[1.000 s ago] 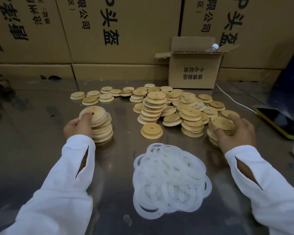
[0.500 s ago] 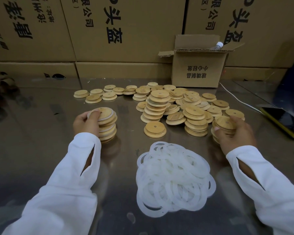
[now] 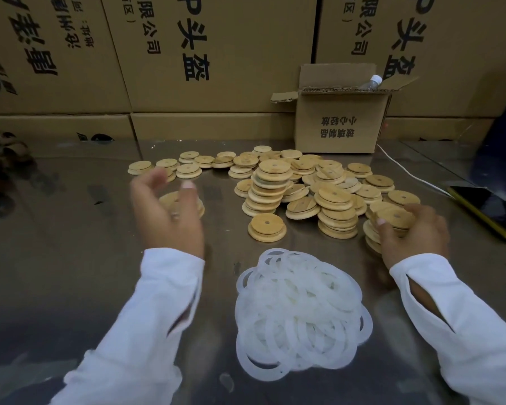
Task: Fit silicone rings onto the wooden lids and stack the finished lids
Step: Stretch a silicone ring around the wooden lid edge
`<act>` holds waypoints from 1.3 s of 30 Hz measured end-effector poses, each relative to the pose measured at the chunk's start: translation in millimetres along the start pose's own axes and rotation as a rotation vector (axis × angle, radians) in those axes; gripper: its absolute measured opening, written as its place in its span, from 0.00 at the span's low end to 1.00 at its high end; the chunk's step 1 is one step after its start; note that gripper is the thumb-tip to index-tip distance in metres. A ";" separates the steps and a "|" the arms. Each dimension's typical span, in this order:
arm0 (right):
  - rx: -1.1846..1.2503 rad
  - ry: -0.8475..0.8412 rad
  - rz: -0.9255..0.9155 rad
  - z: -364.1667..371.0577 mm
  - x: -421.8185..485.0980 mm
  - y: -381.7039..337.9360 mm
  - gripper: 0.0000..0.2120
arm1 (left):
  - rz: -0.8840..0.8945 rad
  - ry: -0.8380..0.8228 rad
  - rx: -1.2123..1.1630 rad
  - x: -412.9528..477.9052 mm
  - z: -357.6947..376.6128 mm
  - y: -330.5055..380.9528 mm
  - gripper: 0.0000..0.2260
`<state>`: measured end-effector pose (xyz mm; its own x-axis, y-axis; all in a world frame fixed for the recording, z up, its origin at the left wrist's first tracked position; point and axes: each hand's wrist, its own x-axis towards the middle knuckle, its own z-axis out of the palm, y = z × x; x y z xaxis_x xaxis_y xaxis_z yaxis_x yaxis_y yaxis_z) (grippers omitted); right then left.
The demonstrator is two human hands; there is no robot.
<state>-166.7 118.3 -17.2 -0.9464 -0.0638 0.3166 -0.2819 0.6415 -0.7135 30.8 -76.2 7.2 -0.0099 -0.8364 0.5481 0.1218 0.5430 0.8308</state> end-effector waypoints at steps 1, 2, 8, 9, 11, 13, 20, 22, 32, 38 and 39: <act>-0.008 0.020 0.017 -0.4 -0.2 -0.6 0.24 | 0.042 -0.098 -0.021 -11.1 5.2 6.3 0.12; -0.019 0.038 0.028 -1.2 -0.6 -0.9 0.25 | 0.054 -0.227 -0.054 -22.9 10.6 11.4 0.10; 0.182 0.048 -0.305 -8.2 -16.7 -15.5 0.26 | -0.275 -0.821 -0.185 -63.9 28.4 13.2 0.12; 0.216 0.028 -0.400 -8.5 -24.5 -21.3 0.25 | -0.308 -0.830 -0.183 -63.7 29.3 11.7 0.12; 0.279 -0.033 -0.549 -6.6 -44.2 -32.2 0.24 | -0.362 -0.812 -0.219 -63.0 30.6 11.9 0.10; 0.358 -0.148 -0.651 -3.6 -64.9 -40.9 0.23 | -0.454 -0.795 -0.307 -62.9 31.5 11.4 0.14; 0.476 -0.495 -0.823 -4.0 -82.3 -46.9 0.27 | -0.588 -0.817 -0.345 -52.9 28.7 2.2 0.10; 0.458 -0.493 -0.767 -6.9 -71.7 -43.7 0.25 | -0.619 -0.753 -0.395 -49.3 28.3 0.5 0.06; -0.132 -0.693 -0.595 -9.0 -43.5 -27.0 0.06 | -0.828 -0.710 -0.608 -40.0 24.0 -1.9 0.14; -0.081 -0.798 -0.586 -17.2 -39.1 -28.9 0.04 | -0.775 -0.751 -0.598 -39.9 22.9 -8.5 0.14; -0.077 -0.809 -0.585 -17.9 -38.8 -29.2 0.04 | -0.770 -0.760 -0.605 -40.1 22.1 -8.8 0.14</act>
<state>-118.9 115.8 2.6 -0.4928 -0.8678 0.0642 -0.7539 0.3889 -0.5295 8.1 -45.8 -19.9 -0.8300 -0.5573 0.0214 0.2655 -0.3611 0.8939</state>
